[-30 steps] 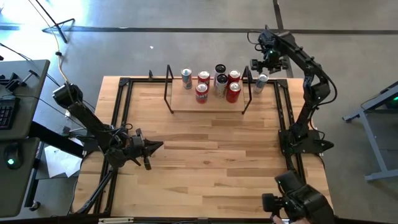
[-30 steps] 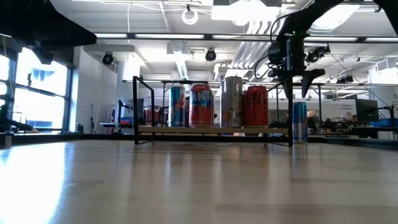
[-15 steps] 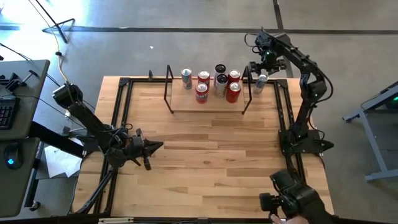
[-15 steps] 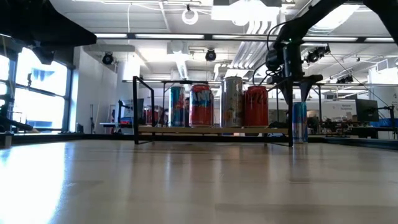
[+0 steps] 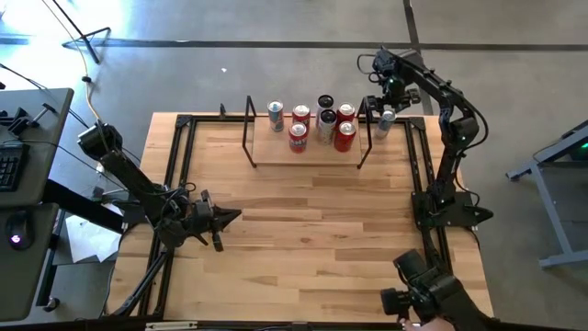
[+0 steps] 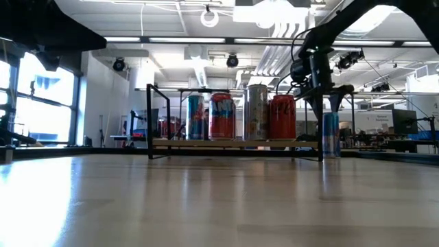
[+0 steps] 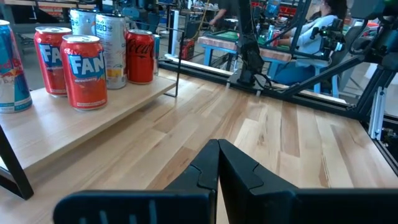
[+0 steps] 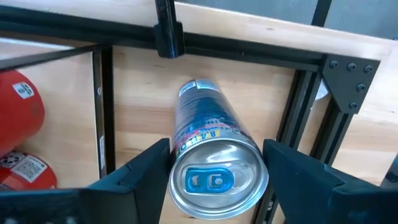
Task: Place canned beverage on shelf
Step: Put the blue soda can on the shelf aligned with the other blue soda can
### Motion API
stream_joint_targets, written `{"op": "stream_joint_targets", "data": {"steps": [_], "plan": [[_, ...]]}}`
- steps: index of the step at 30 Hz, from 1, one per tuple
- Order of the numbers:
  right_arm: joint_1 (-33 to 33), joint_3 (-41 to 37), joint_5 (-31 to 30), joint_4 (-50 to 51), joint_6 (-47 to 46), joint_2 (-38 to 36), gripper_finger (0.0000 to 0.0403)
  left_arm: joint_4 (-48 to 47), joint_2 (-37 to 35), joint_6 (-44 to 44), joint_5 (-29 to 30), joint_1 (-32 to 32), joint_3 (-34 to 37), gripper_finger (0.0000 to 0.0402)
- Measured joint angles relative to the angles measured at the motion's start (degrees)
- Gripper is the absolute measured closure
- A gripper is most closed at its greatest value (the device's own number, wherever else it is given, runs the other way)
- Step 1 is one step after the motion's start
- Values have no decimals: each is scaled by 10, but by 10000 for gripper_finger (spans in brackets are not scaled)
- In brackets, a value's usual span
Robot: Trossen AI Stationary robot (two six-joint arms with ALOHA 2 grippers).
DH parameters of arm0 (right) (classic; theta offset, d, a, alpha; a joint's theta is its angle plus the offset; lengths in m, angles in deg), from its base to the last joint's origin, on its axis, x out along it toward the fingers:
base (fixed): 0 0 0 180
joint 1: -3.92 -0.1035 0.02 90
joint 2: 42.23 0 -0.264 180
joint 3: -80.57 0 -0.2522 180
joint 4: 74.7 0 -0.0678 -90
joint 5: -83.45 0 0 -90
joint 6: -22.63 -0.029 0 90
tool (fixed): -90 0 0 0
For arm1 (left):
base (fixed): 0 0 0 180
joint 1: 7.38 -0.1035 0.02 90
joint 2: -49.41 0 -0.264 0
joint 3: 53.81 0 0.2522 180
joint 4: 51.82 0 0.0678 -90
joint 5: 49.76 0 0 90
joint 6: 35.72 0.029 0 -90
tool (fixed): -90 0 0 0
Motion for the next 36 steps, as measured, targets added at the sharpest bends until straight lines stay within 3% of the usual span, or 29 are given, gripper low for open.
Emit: {"op": "stream_joint_targets", "data": {"steps": [17,25,30,36], "plan": [[-9,-1,7,83,10,-11,219,0,0,1,0,0,0,402],[-12,0,-21,54,50,-22,263,0,0,1,-5,0,0,401],[-13,0,-56,52,80,-22,253,0,0,1,-5,0,0,401],[-21,23,-61,74,129,-26,208,0,0,2,-5,0,0,402]]}}
